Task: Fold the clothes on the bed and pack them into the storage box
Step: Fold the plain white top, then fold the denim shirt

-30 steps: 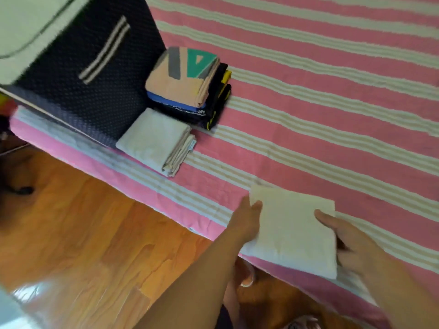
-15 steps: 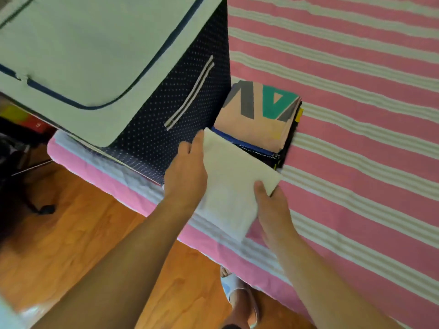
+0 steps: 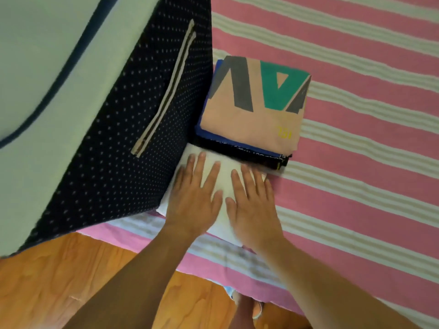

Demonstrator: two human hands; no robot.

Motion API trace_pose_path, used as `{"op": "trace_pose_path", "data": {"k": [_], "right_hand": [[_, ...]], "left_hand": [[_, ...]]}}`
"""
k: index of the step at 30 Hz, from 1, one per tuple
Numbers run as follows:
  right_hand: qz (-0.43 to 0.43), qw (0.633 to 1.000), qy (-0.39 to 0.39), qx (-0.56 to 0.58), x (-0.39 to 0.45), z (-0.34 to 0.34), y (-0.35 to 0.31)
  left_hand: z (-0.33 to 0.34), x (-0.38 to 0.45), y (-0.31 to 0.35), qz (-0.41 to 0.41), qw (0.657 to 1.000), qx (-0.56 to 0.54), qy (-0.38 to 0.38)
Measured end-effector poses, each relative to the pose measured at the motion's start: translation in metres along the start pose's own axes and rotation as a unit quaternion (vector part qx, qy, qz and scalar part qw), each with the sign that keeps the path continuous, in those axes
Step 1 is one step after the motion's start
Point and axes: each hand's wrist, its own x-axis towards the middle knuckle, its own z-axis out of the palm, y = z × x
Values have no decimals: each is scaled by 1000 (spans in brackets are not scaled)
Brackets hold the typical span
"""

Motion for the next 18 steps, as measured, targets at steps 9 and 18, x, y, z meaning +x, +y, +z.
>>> {"op": "trace_pose_path", "data": {"k": [9, 18], "right_hand": [[-36, 971, -232, -41, -22, -67, 22], [268, 934, -190, 140, -256, -246, 244]], "left_hand": [[-23, 0, 38, -109, 968, 5, -227], [-156, -48, 293, -59, 916, -188, -349]]}}
